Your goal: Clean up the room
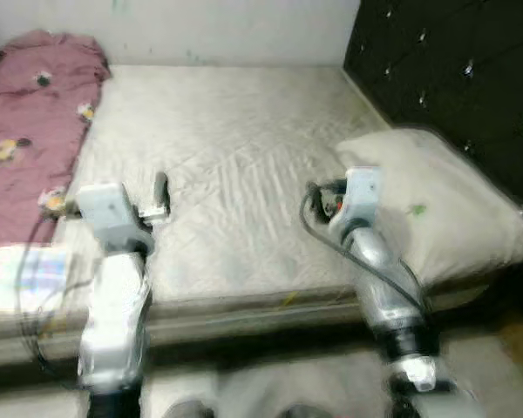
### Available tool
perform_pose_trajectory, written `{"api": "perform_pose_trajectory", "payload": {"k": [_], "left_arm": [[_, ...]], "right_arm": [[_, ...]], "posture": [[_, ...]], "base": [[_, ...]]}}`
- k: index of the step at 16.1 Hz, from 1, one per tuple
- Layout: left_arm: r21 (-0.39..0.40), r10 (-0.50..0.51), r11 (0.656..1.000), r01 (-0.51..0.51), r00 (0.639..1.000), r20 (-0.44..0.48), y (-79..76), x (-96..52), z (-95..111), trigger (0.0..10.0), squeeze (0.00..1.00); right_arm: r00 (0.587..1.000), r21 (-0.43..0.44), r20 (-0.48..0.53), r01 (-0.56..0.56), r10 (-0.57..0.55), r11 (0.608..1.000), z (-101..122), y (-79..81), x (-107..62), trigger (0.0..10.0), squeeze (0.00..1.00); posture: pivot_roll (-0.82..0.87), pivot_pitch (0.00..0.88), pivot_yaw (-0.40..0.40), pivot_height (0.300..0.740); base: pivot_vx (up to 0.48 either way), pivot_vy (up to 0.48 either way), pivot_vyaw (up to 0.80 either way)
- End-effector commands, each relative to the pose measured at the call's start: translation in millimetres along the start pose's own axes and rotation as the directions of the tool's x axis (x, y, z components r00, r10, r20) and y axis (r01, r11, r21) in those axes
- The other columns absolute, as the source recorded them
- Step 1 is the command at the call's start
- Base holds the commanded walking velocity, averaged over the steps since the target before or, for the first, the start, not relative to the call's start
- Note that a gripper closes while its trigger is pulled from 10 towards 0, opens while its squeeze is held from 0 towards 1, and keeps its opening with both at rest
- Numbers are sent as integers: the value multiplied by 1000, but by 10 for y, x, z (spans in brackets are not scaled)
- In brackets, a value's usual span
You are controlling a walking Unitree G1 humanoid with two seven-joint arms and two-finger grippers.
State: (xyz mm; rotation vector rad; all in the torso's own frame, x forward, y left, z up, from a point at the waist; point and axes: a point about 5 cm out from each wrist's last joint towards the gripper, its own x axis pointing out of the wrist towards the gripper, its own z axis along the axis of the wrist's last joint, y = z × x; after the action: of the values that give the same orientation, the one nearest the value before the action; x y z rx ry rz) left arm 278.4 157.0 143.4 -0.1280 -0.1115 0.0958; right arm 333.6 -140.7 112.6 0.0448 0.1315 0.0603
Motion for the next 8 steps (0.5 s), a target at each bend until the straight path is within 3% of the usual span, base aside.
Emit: {"api": "perform_pose_trajectory", "payload": {"k": [1, 6, 8], "left_arm": [[15, 2, 1000, -2, 1000, -2, 31, 4, 6, 10000, 0], [17, -7, 1000, 7, 1000, 15, 20, -6, 13, 10000, 0], [39, -17, 999, 16, 999, 35, 11, -10, 35, 10000, 0]], "right_arm": [[1000, 2, 23, -2, 2, 1000, 75, 19, 15, 10000, 0], [1000, -5, 19, -14, 14, 1000, 66, 31, 18, 10000, 0], [1000, -7, 18, -17, 17, 1000, 66, 35, 21, 10000, 0]], "posture": [[17, 0, -64, 740], [18, 0, -66, 740], [18, 0, -66, 740]], "base": [[0, 480, 0], [0, 480, 0], [0, 0, 0]]}}
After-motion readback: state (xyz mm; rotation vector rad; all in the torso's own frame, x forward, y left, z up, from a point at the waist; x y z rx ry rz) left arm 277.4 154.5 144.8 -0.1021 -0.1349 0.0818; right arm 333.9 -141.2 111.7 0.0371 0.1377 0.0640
